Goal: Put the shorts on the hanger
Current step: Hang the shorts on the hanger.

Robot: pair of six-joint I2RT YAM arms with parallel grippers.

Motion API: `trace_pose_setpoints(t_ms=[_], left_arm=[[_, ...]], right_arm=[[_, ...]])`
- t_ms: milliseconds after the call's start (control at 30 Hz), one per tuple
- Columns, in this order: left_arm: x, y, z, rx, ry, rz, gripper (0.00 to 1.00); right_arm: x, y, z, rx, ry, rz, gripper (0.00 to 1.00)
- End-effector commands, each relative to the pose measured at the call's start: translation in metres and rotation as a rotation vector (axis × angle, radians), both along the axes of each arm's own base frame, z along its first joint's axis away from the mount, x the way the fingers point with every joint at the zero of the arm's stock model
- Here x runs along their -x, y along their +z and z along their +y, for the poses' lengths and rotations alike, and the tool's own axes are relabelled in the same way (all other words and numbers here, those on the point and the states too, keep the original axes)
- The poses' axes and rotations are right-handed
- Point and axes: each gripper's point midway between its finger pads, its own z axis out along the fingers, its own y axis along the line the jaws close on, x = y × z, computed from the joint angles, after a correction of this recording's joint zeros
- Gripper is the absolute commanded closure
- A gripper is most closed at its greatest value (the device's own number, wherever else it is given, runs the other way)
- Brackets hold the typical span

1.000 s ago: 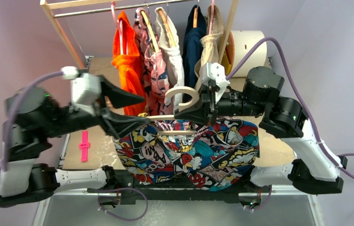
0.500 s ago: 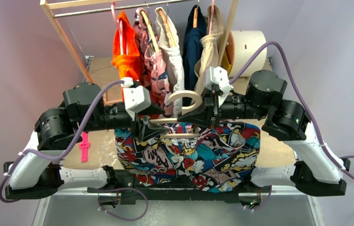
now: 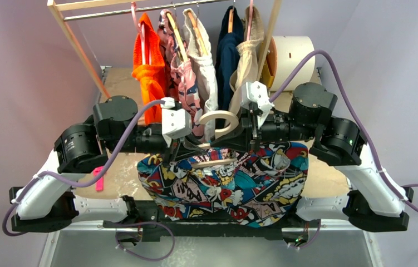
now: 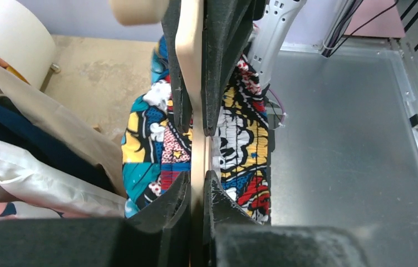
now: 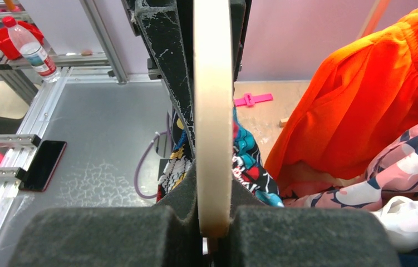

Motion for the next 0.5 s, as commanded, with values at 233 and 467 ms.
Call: trace_pose_setpoints(t_ms=[233,467], left_arm=[[-0.002,0.014,0.002,0.098,0.015,-0.047,1.0],[-0.003,0.025,0.014,0.159,0.06,-0.066,1.0]], right_arm=[[0.006,0.025,-0.003,-0.093,0.027,-0.066,0.96],[0.001,0.031,-0.012,-0.108,-0.033,-0.076,0.46]])
